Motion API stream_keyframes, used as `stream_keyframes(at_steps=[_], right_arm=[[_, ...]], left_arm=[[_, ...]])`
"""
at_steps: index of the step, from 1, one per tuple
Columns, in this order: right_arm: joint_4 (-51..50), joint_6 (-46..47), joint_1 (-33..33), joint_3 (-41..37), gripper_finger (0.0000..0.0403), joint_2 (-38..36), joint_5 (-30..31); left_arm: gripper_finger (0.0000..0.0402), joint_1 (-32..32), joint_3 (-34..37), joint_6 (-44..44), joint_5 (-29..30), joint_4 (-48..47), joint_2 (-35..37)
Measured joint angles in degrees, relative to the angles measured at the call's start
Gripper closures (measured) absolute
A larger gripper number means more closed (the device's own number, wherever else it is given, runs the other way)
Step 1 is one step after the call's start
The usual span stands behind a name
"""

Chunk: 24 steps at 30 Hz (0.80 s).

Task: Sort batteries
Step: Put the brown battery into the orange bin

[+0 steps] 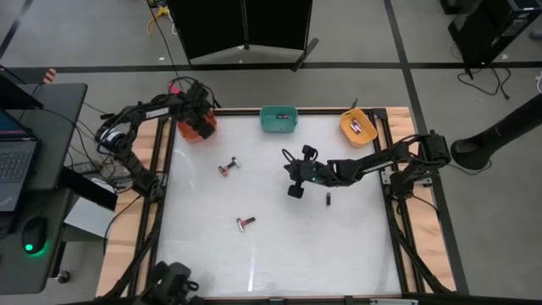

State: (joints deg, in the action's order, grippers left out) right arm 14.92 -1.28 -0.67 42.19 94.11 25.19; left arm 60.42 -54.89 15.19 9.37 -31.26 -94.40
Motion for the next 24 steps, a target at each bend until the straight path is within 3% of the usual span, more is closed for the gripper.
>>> stream_keyframes(at_steps=[14, 24], right_arm=[[-0.02, 0.53, 0.02, 0.00, 0.0382, 0.00, -1.29], [-0.02, 1.14, 0.02, 0.00, 0.0382, 0.00, -1.31]], left_arm=[[0.0350, -0.09, -0.09, -1.97, 0.94, 2.69, -3.60], [0.0308, -0.15, -0.07, -2.39, 0.87, 2.50, -0.23]])
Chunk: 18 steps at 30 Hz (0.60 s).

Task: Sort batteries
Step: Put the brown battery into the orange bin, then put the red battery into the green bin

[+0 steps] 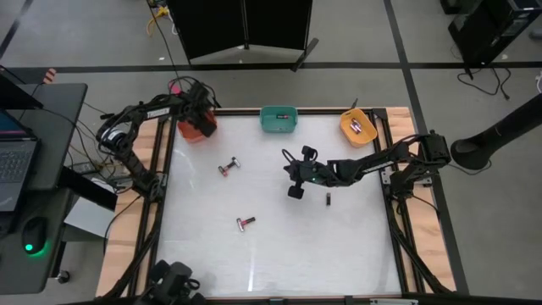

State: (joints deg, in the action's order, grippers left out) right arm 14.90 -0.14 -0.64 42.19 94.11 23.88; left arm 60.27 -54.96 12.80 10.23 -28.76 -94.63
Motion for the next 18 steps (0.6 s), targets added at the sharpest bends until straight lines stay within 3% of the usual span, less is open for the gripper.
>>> stream_keyframes(at_steps=[12, 18], right_arm=[[-0.03, 1.49, 0.13, 0.00, 0.0382, 0.00, -0.04], [-0.94, 3.58, 0.24, 0.00, 0.0382, 0.00, -0.09]], left_arm=[[0.0317, -1.46, 0.44, -1.96, -1.45, 1.17, 9.70], [0.0364, -5.88, 10.13, -3.63, -3.46, 17.64, 18.40]])
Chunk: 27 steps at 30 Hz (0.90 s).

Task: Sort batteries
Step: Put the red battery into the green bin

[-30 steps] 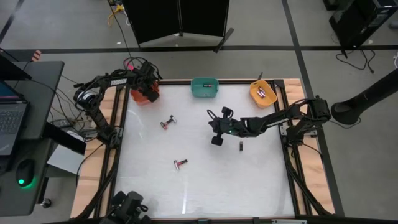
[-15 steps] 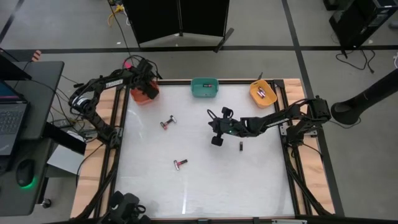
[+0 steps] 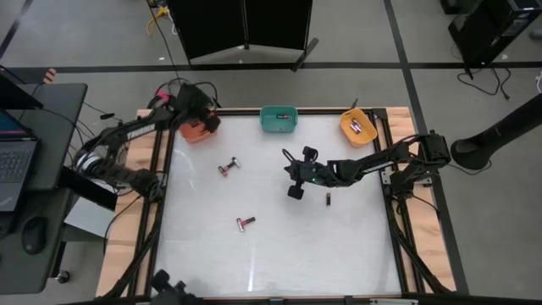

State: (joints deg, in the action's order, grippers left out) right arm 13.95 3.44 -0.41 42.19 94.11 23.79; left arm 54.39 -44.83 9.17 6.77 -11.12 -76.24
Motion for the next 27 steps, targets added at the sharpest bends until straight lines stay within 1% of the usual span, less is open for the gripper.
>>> stream_keyframes(at_steps=[3, 5, 9, 13, 16, 20, 23, 25, 27], right_arm=[[-0.13, 0.83, 0.45, 0.00, 0.0382, 0.00, 0.00], [-0.13, 1.09, 0.85, 0.00, 0.0382, 0.00, 0.00], [0.18, 1.14, 1.52, 0.00, 0.0382, 0.00, -0.02], [0.80, 1.14, 1.60, 0.00, 0.0382, 0.00, -0.02], [1.50, 1.14, 1.58, 0.00, 0.0382, 0.00, -0.48], [3.34, 0.85, 1.34, 0.00, 0.0382, 0.00, -4.10], [4.32, -0.41, 0.96, 0.02, 0.0382, 0.00, -5.49], [4.49, -1.12, 0.58, 0.02, 0.0382, 0.00, -5.53], [4.44, -1.56, 0.10, 0.02, 0.0382, 0.00, -5.59]], left_arm=[[0.0387, -3.18, 7.01, -1.60, -1.78, 9.30, 5.05], [0.0395, -5.36, 11.00, -2.73, -3.49, 12.85, 8.04], [0.0393, -10.07, 16.68, -5.63, -5.05, 15.33, 13.60], [0.0392, -16.18, 20.09, -7.20, -5.91, 16.04, 18.01], [0.0392, -21.71, 20.78, -7.21, -5.95, 15.73, 20.61], [0.0392, -29.49, 20.80, -5.08, -6.77, 15.54, 22.50], [0.0392, -33.99, 20.80, -4.62, -7.72, 15.20, 23.18], [0.0391, -35.90, 19.98, -4.72, -7.92, 12.59, 23.16], [0.0391, -36.89, 18.08, -4.88, -7.92, 7.49, 23.15]])
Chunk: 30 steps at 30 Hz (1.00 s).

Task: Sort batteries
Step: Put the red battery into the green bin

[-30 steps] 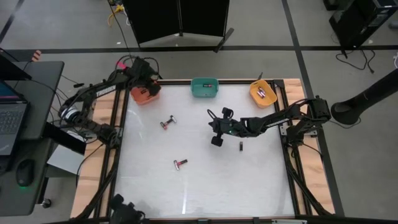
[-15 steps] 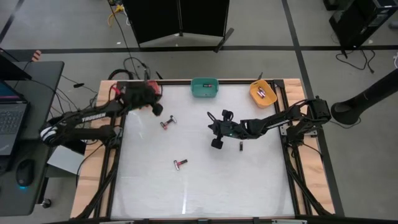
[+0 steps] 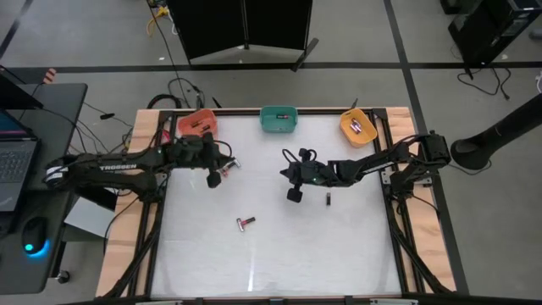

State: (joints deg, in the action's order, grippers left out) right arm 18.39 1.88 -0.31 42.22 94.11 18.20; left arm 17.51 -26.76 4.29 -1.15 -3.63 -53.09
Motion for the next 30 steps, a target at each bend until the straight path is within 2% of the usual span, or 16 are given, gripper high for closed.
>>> stream_keyframes(at_steps=[5, 15, 20, 25, 30], right_arm=[[0.00, -0.37, -1.33, 0.00, 0.0382, 0.00, -0.74], [0.00, -0.52, -2.78, 0.00, 0.0382, 0.00, -2.11], [0.02, -0.54, -2.89, 0.00, 0.0382, 0.00, -2.91], [0.34, -0.54, -2.89, 0.00, 0.0382, 0.00, -2.94], [0.35, -0.54, -2.89, 0.00, 0.0382, 0.00, -2.96]], left_arm=[[0.0390, -0.51, -4.86, -3.16, 1.57, -10.94, -0.15], [0.0380, -0.49, -7.48, -1.51, 1.44, -19.24, -0.15], [0.0339, -0.49, -7.48, -1.44, -0.04, -25.32, -1.61], [0.0284, -0.49, -7.51, -1.22, -0.06, -26.87, -5.31], [0.0246, -0.49, -7.51, 3.96, 1.53, -26.34, -10.89]])
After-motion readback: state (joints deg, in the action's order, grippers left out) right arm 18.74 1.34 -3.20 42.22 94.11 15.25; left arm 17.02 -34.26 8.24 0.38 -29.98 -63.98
